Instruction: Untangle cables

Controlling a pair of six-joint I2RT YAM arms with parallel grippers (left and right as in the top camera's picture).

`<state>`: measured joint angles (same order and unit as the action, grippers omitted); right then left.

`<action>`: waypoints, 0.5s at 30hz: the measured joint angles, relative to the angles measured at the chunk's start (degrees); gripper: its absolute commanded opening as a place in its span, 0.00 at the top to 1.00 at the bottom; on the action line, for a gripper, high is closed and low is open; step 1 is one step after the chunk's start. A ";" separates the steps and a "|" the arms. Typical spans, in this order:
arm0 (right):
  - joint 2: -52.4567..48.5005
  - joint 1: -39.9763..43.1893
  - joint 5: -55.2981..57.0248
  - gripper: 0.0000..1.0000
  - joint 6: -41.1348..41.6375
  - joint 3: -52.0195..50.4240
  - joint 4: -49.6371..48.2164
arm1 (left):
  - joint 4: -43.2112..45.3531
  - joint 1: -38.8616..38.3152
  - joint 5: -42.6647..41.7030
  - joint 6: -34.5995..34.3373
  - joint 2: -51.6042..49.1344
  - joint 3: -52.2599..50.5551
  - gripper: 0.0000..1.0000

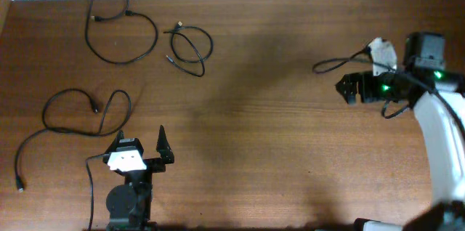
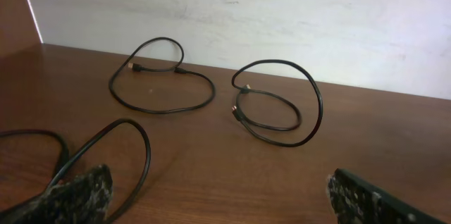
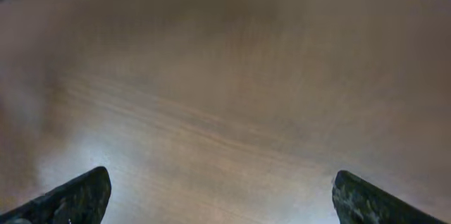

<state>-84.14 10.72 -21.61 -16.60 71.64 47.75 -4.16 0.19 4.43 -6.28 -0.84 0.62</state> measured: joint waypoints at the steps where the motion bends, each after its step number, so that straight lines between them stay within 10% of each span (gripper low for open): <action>1: 2.36 0.00 -0.02 0.01 0.09 -1.22 -2.56 | 0.00 0.00 0.00 0.00 0.00 0.00 0.01; 15: 36.81 0.00 -1.40 0.01 4.87 -34.95 -45.42 | -0.09 0.00 -0.17 0.00 0.00 0.00 0.01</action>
<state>-47.33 10.72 -23.00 -11.73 36.69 2.33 -4.25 0.19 4.25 -6.28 -0.84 0.62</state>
